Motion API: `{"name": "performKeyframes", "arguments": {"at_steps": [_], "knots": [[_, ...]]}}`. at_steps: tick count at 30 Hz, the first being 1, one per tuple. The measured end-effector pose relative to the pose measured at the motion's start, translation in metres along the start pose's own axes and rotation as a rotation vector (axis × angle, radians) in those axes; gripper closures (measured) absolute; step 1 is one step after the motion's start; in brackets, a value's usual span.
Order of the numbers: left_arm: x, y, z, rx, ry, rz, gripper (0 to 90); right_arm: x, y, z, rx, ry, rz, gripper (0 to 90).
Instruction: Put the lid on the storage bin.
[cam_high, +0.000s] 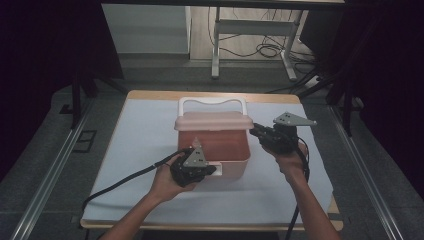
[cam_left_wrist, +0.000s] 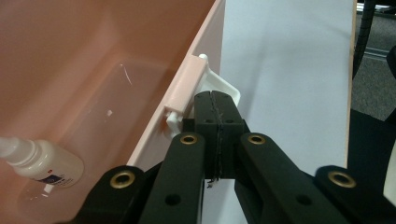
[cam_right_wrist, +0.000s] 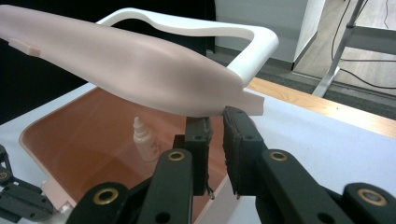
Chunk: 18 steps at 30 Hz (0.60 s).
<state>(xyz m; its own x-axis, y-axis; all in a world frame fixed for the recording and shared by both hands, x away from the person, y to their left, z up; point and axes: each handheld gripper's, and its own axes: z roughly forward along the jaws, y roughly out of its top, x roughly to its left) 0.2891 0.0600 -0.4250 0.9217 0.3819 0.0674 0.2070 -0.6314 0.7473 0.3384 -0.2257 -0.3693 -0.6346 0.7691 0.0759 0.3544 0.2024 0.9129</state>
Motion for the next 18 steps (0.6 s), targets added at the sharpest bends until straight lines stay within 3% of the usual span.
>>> {"name": "performKeyframes", "arguments": {"at_steps": [18], "knots": [[-0.001, 0.0, 0.0, 0.0, 0.002, -0.002, 90.0, 0.004, -0.022, -0.002, 0.065, 0.021, -0.03, 74.3]]}}
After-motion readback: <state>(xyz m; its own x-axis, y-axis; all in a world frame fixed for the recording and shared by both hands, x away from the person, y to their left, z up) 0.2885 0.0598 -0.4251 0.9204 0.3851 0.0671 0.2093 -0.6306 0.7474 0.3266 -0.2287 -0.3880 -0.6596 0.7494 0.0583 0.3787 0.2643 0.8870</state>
